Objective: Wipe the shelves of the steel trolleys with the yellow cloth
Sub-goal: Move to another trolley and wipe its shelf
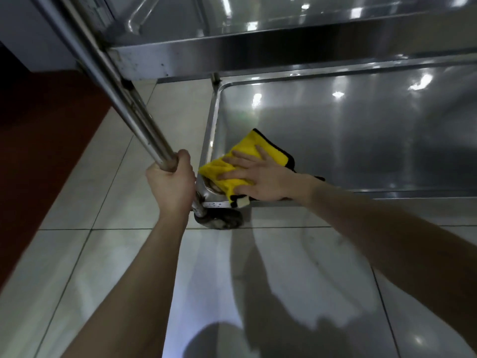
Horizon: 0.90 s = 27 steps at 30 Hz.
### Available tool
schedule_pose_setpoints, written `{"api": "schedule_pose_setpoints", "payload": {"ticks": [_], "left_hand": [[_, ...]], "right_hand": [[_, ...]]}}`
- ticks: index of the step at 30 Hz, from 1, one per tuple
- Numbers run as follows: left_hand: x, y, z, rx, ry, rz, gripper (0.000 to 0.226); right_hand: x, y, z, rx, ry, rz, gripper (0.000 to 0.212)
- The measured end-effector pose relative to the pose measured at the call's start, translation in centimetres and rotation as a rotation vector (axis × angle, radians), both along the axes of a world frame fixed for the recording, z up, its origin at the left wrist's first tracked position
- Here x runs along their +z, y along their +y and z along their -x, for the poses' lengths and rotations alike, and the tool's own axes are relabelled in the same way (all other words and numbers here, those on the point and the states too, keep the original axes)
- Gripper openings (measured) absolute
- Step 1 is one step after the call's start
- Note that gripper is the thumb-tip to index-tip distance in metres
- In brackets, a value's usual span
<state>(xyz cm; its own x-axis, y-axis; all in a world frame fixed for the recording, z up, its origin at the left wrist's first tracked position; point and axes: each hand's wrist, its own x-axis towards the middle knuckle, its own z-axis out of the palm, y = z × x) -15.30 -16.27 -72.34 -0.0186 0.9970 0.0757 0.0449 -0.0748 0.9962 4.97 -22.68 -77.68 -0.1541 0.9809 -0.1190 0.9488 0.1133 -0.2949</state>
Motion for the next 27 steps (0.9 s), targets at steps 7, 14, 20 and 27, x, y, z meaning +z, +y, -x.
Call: {"api": "schedule_pose_setpoints", "payload": {"ticks": [7, 14, 20, 27], "left_hand": [[-1.2, -0.9, 1.5, 0.048, 0.214, 0.094, 0.057], [-3.2, -8.4, 0.5, -0.117, 0.628, -0.358, 0.033], [-2.8, -5.6, -2.0, -0.498, 0.913, -0.246, 0.061], [-2.7, -4.5, -4.9, -0.688, 1.258, -0.328, 0.084]], "right_hand": [[3.3, -5.9, -3.9, -0.354, 0.38, -0.039, 0.037], [-0.5, -2.9, 1.8, -0.664, -0.035, -0.02, 0.102], [-2.7, -3.9, -1.1, -0.592, -0.071, -0.012, 0.105], [-2.7, -9.8, -9.1, -0.671, -0.045, -0.031, 0.111]]}}
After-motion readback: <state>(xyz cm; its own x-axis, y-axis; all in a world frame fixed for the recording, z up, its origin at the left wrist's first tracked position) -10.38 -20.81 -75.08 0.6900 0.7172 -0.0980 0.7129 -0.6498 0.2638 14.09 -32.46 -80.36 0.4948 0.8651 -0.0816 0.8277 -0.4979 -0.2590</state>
